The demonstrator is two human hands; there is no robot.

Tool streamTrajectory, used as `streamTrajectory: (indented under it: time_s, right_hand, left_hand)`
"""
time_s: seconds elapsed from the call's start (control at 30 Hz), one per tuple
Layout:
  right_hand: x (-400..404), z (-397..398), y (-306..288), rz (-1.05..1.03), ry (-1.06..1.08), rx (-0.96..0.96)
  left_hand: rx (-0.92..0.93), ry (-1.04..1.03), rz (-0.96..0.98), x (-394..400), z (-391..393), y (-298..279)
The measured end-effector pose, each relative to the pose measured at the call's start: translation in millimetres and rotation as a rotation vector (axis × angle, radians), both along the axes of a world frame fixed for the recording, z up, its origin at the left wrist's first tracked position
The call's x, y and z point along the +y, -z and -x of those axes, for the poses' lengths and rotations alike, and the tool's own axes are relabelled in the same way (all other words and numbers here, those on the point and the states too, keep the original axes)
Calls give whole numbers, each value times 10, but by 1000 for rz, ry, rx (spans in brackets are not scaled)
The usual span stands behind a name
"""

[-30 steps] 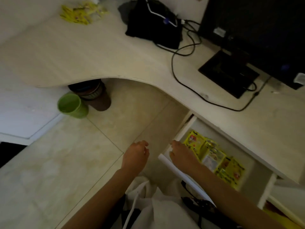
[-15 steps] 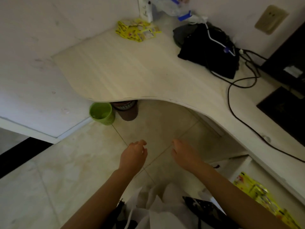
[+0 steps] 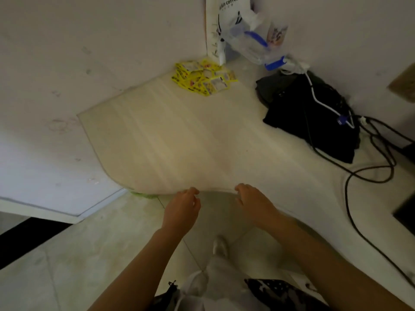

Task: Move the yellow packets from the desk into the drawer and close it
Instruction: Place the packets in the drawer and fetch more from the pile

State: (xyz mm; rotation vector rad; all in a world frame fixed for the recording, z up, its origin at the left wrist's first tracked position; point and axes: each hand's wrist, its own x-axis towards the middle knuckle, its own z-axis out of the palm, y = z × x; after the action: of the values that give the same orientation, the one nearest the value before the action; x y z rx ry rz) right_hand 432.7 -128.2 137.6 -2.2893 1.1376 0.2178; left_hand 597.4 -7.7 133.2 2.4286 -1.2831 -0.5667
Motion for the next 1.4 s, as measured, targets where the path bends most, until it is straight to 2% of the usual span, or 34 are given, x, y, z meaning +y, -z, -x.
streamTrajectory:
  time_s: [0.3,0.83,1.17,1.4]
  right_hand:
    - [-1019,-809,-120,-3,-50,1]
    - [-2072,-2101,-137,24,14,6]
    - [-2808,-2526,-183,72,-27,50]
    - [-3569,-2869,-186,114,-128,87]
  left_hand:
    - [-39,-36,28,-859,-789,-97]
    - [-80,109,-105,-1759,-2483,-25]
    - [-108,182,-141,-2515,-3014,17]
    - [-153,192,-158,-3396,-3285,-62]
